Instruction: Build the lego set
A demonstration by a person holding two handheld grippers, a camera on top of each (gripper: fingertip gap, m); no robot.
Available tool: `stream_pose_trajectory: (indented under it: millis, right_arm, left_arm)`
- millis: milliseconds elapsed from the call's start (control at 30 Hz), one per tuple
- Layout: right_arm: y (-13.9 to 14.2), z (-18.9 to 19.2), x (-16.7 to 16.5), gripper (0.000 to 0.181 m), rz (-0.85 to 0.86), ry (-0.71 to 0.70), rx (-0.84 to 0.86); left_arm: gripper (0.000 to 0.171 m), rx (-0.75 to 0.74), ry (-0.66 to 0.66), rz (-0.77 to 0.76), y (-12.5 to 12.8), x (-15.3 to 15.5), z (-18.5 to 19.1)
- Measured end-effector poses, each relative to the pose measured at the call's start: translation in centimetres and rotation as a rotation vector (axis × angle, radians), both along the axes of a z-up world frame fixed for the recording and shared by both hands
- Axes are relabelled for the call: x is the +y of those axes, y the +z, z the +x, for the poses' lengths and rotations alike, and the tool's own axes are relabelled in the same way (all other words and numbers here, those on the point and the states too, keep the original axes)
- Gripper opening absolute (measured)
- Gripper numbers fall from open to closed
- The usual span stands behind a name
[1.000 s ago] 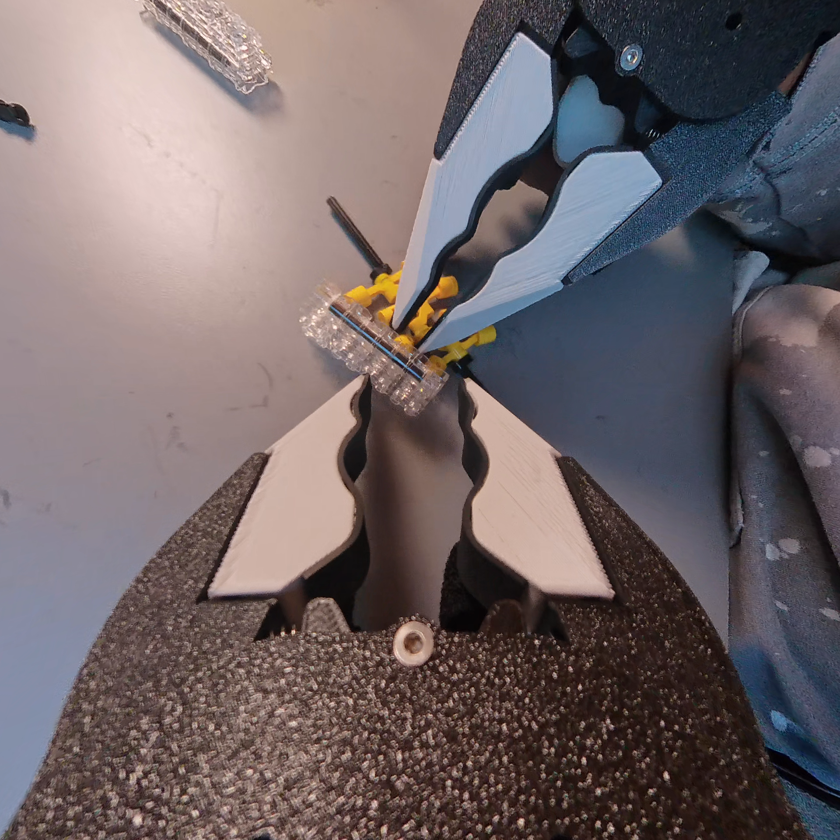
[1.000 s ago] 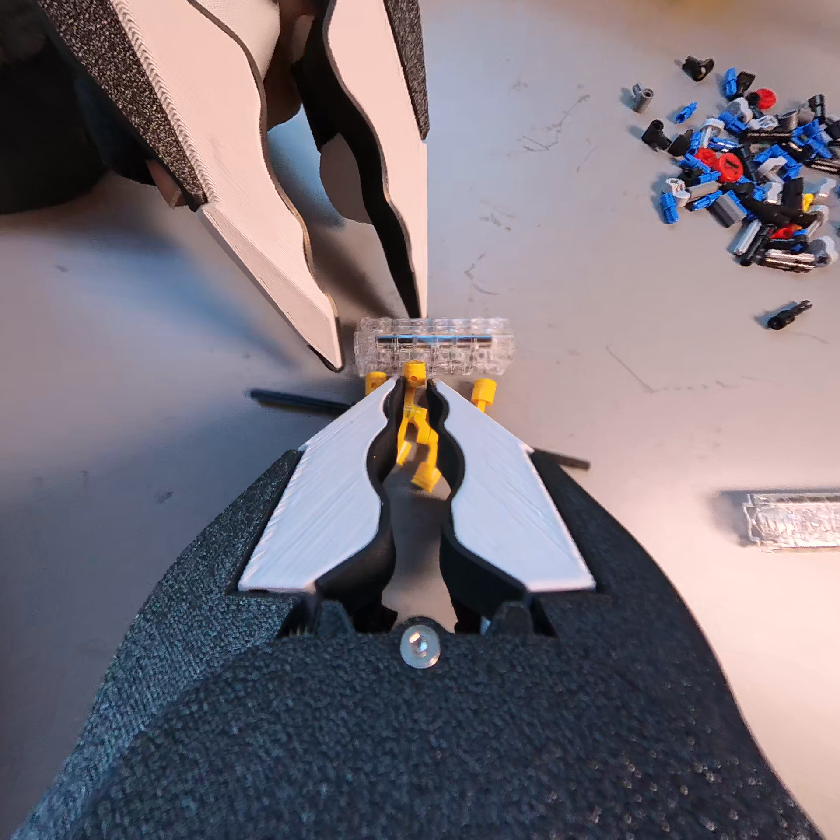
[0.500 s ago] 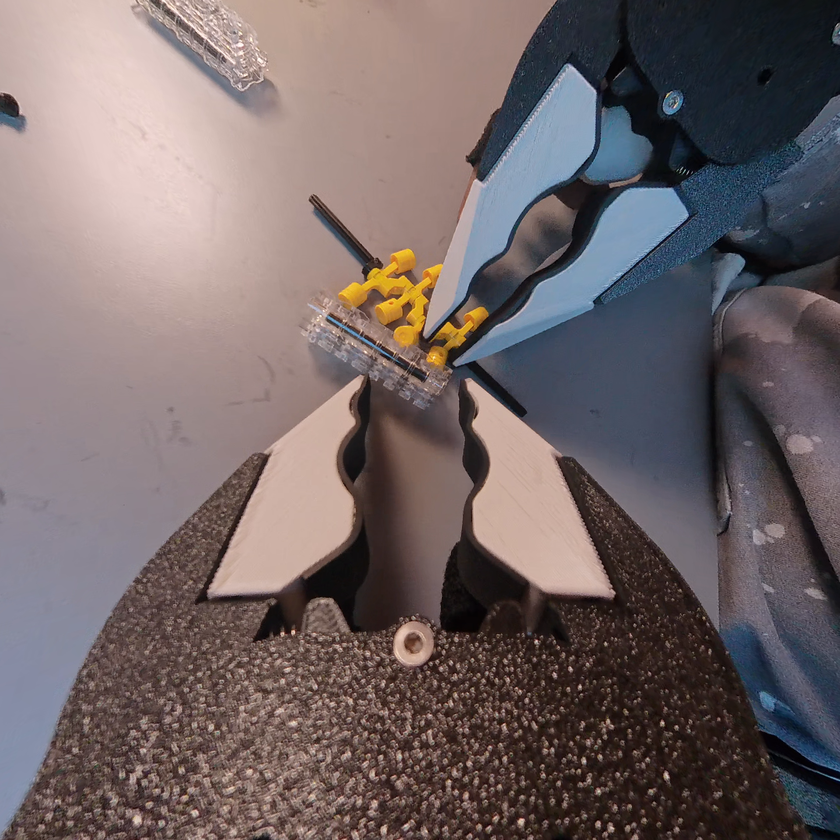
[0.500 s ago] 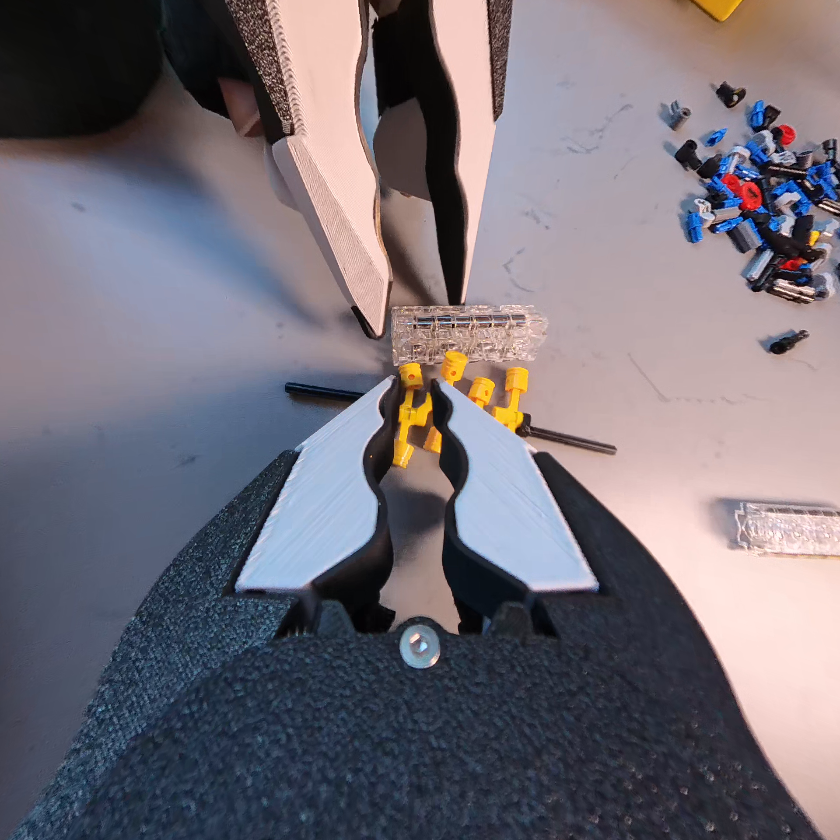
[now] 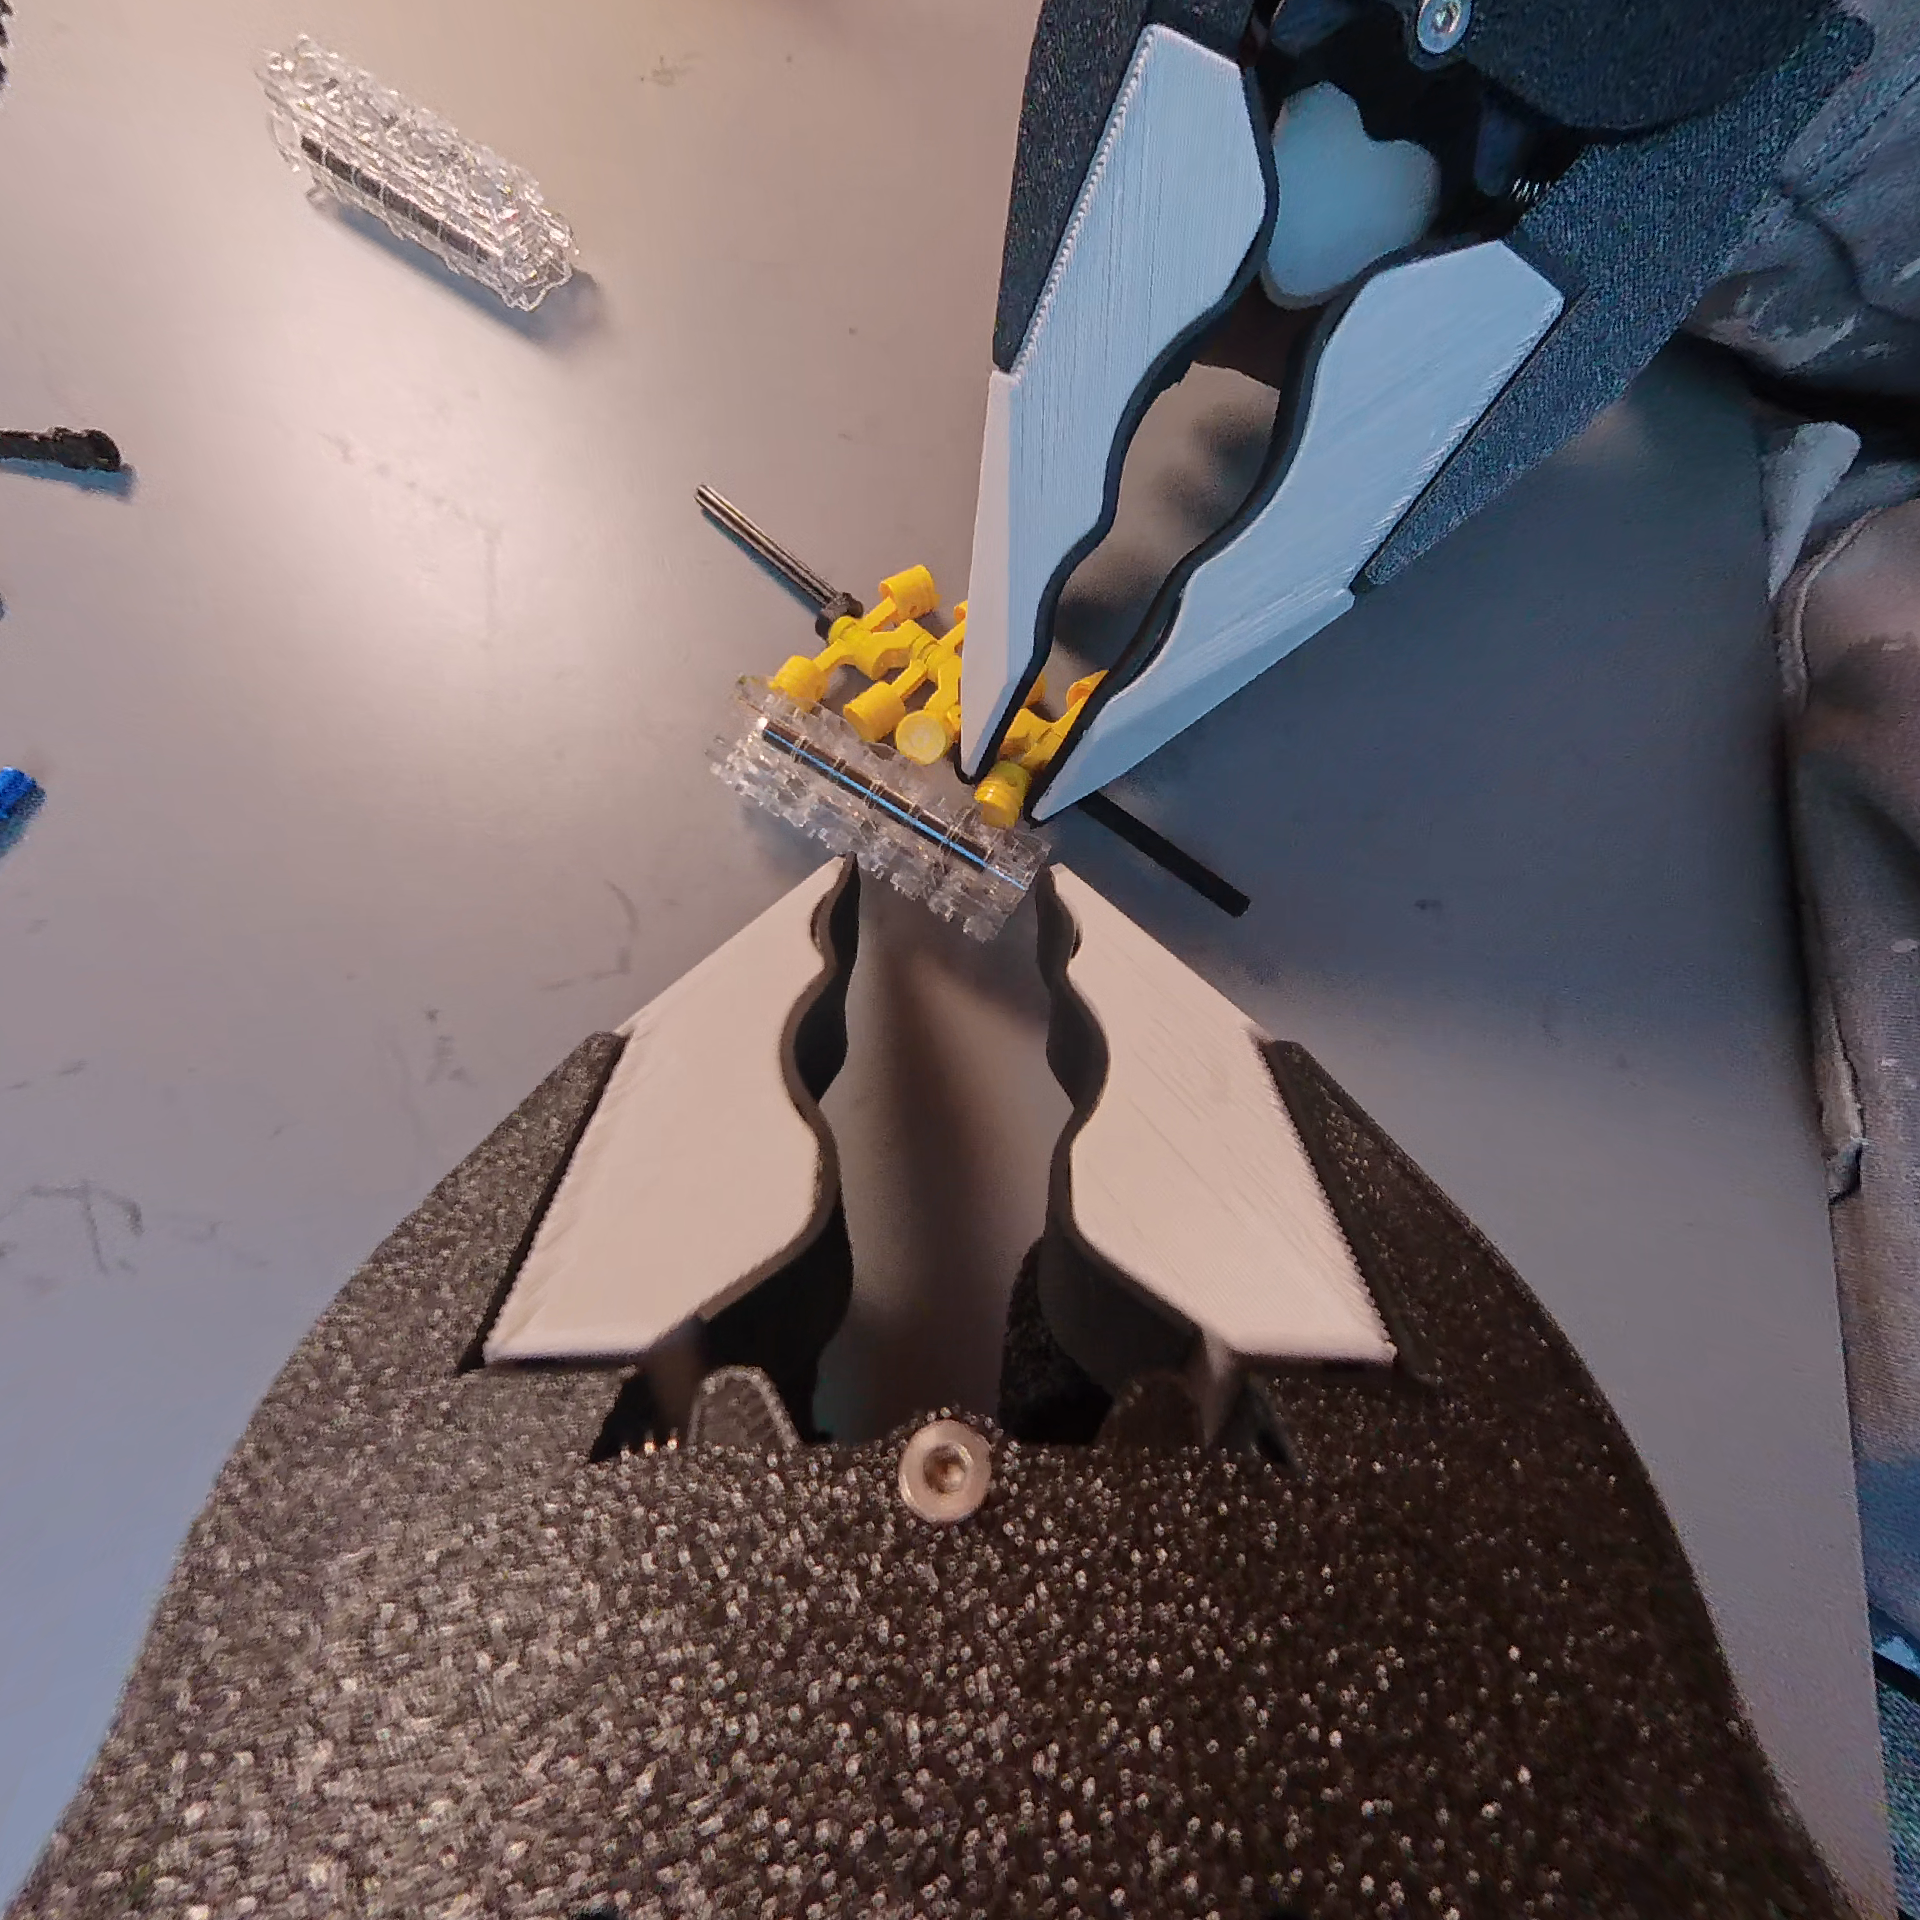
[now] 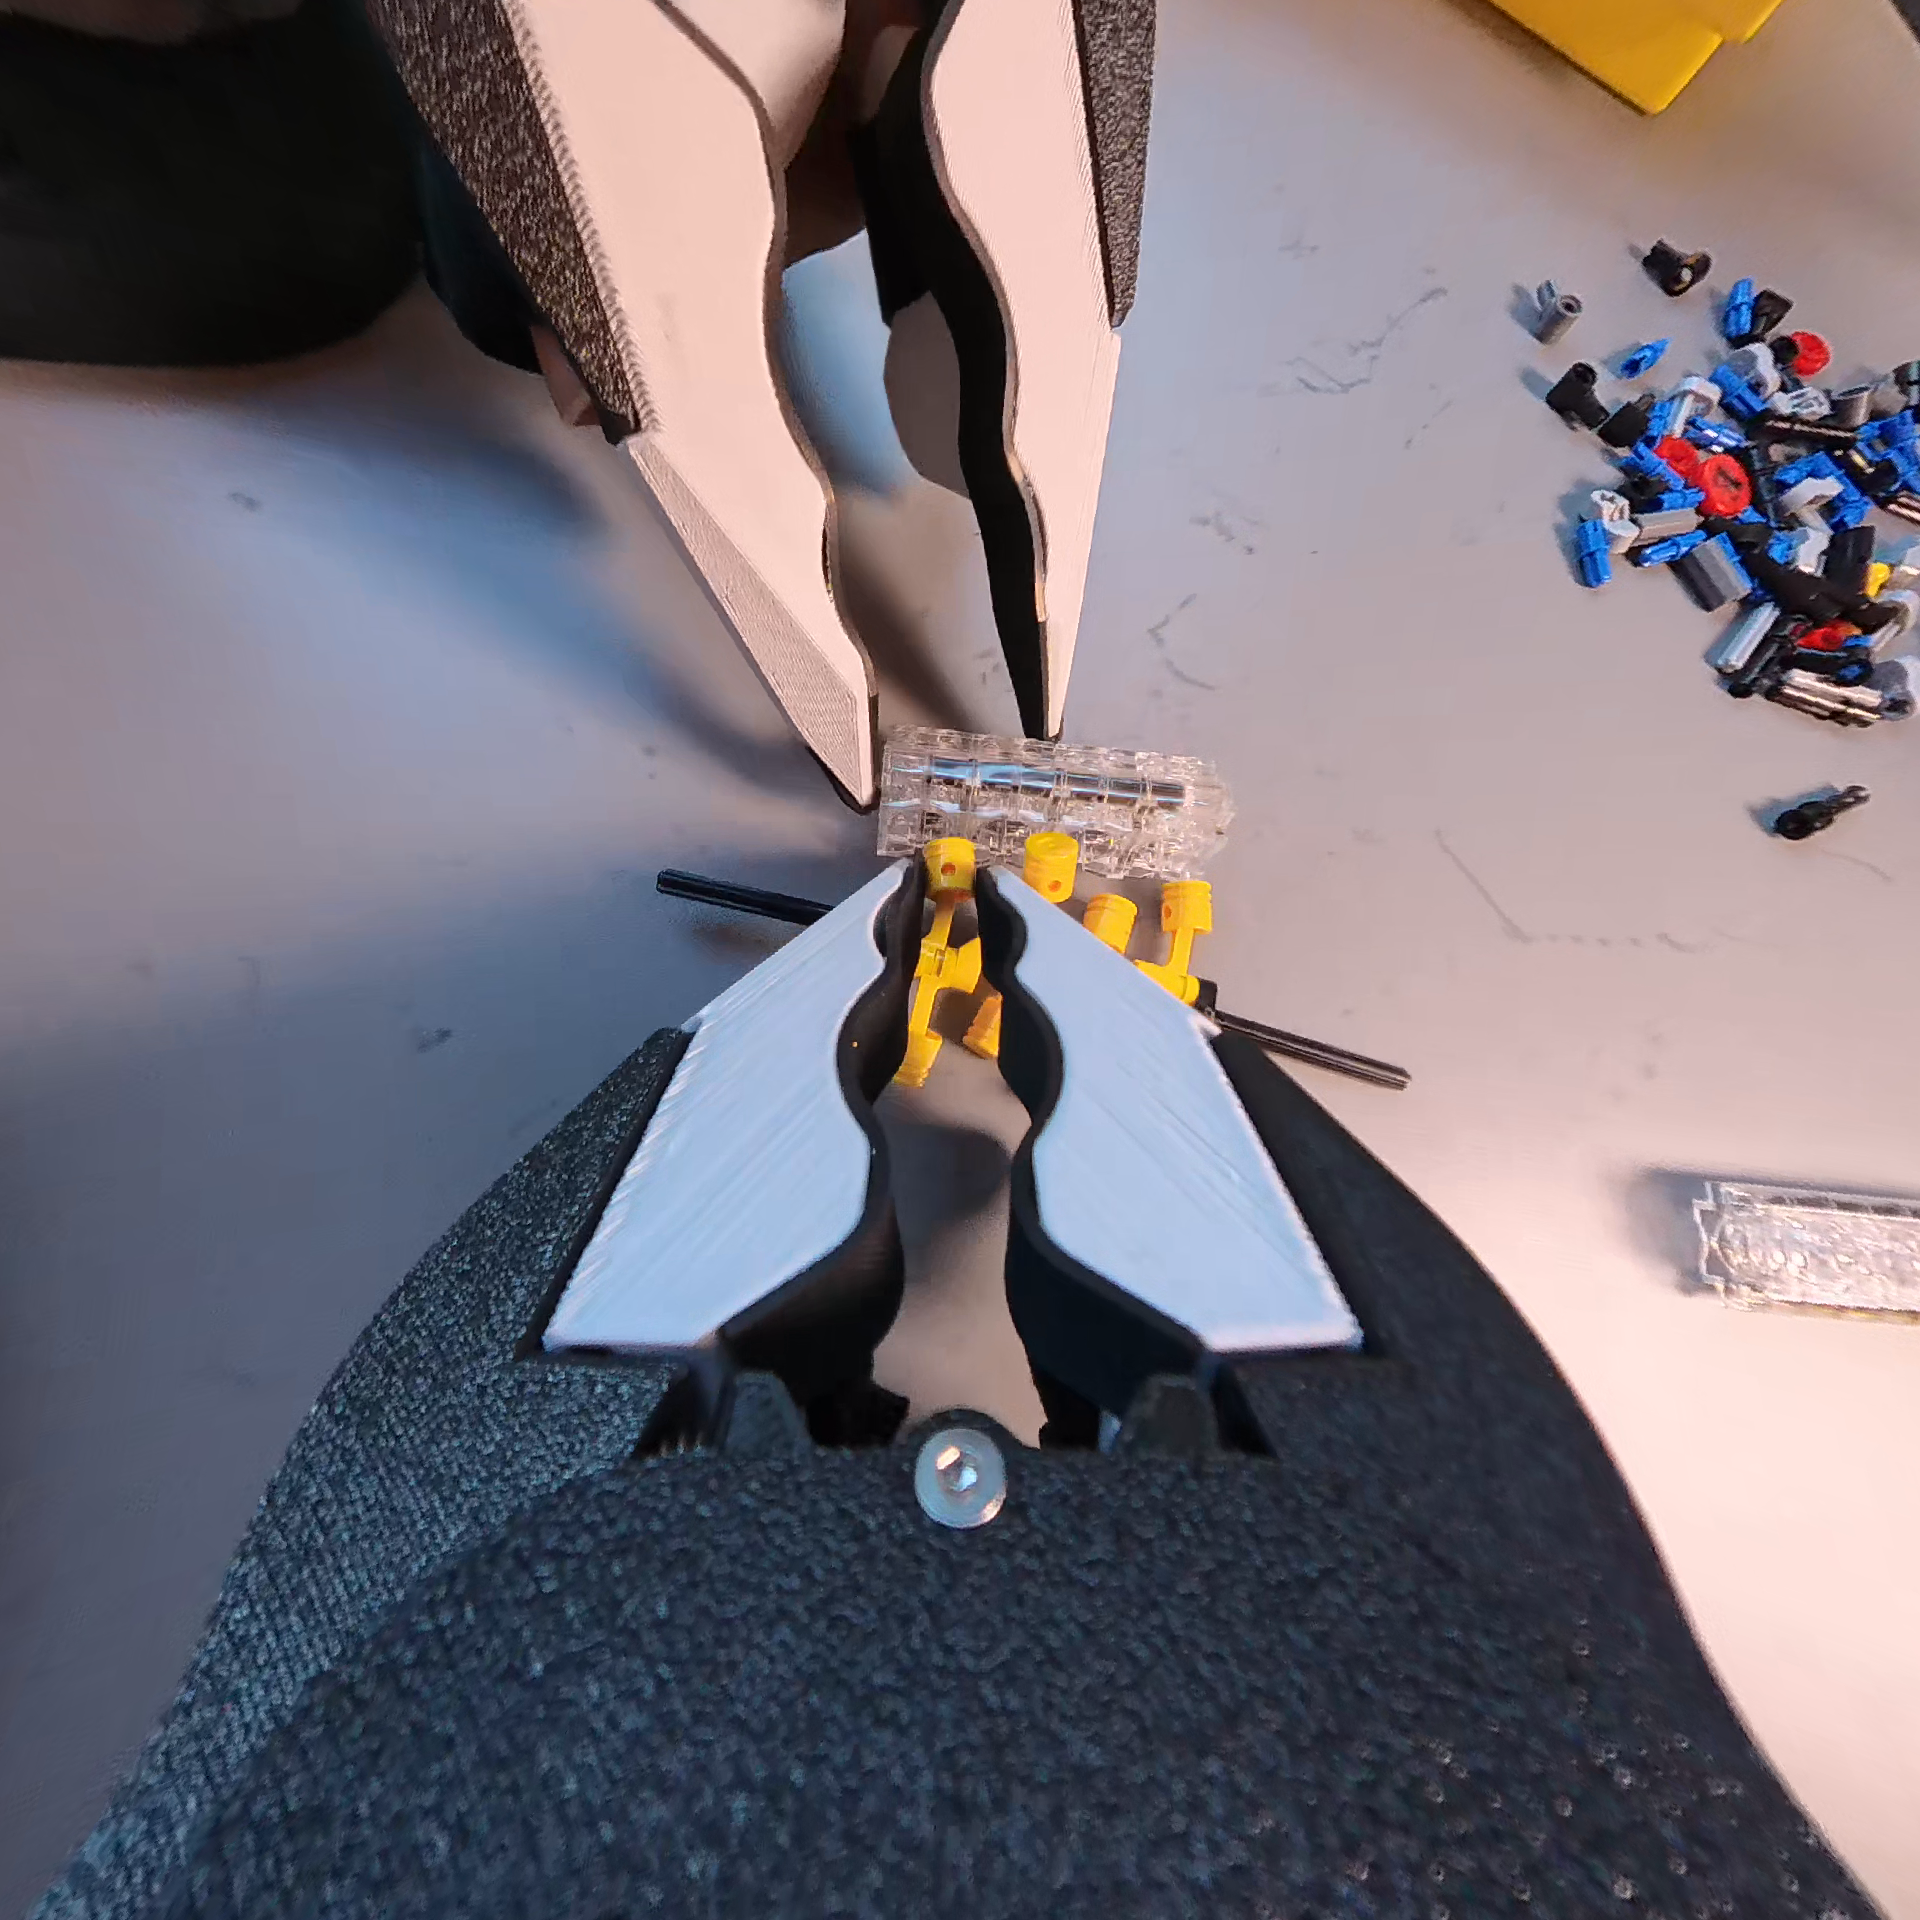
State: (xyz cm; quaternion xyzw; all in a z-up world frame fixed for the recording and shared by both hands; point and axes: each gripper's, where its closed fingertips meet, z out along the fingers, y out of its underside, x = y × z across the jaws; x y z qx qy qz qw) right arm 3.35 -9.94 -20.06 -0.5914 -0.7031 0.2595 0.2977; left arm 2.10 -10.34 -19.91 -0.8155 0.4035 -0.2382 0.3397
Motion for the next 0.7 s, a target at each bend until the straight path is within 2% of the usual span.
stream_pose_trajectory:
  millis: [433,700]
  right_arm:
    - [-0.1,-0.1,-0.7,0.010,-0.051,-0.009,0.000]
    - [1.1,0.9,-0.6,0.019,-0.056,-0.014,0.048]
  left_arm:
    - [0.034,0.013,0.011,-0.027,-0.2,-0.4,0.3]
    - [0.035,-0.010,0.019,-0.050,-0.2,-0.3,-0.1]
